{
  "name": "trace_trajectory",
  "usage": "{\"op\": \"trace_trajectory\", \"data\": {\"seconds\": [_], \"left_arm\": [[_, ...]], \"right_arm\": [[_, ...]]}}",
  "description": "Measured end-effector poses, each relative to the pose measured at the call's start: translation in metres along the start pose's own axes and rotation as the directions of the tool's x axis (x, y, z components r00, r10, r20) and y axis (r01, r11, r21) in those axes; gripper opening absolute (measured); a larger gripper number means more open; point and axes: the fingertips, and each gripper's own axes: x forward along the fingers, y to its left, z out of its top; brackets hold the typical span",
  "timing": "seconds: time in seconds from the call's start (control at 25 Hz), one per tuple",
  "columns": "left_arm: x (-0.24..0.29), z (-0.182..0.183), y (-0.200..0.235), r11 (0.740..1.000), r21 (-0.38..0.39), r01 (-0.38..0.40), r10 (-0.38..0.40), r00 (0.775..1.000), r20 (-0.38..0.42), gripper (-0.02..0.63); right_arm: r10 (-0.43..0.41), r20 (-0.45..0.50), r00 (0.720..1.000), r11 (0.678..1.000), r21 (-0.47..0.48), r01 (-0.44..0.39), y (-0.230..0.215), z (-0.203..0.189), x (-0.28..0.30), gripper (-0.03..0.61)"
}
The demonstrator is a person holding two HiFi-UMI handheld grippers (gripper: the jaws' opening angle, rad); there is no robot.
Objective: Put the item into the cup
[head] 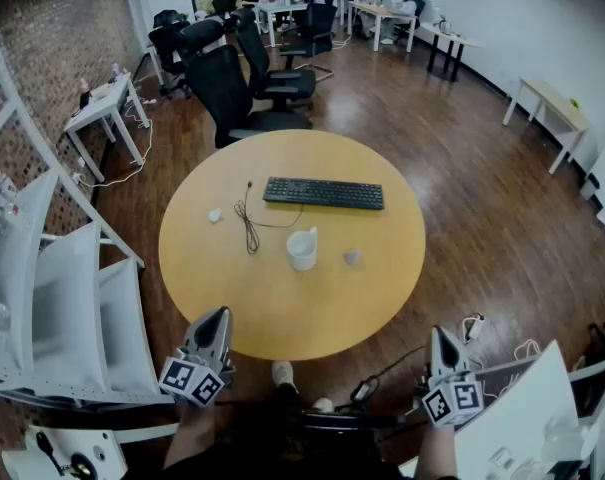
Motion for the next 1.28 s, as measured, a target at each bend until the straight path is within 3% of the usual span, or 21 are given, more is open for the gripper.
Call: {"op": "trace_trajectory", "data": {"seconds": [0.28, 0.72, 0.84, 0.92, 0.96, 1.28], "left_arm": [[0.039, 0.009, 0.029, 0.999, 0.009, 0.035, -0.035, 0.999, -0.001, 0.001], [0.079, 0.020, 0.109, 1.000, -0.011, 0.007, -0.007, 1.000, 0.003, 0.000], [0.089, 0.022, 0.126, 1.000, -0.016, 0.021, -0.021, 1.000, 0.000, 0.000], [0.094, 0.020, 0.135, 0.999, -0.015, 0.032, -0.032, 0.999, -0.014, 0.000], [0.096, 0.019, 0.138, 0.999, -0.014, 0.035, -0.035, 0.999, -0.022, 0.000], [0.124, 0.011, 0.151, 0.999, -0.031, 0.032, -0.034, 0.998, -0.054, 0.000]], "right_arm": [[-0.015, -0.021, 1.000, 1.000, -0.007, 0.015, 0.010, 0.005, 0.049, 0.009], [-0.058, -0.046, 0.997, 0.998, -0.026, 0.057, 0.026, 0.009, 0.147, 0.011], [-0.052, -0.078, 0.996, 0.999, -0.012, 0.051, 0.028, -0.007, 0.171, 0.013], [-0.045, -0.119, 0.992, 0.999, -0.015, 0.043, 0.032, -0.015, 0.187, 0.109], [-0.044, -0.135, 0.990, 0.999, -0.021, 0.042, 0.034, -0.018, 0.194, 0.123], [-0.052, -0.195, 0.979, 0.996, -0.078, 0.038, 0.033, -0.012, 0.240, 0.124]]}}
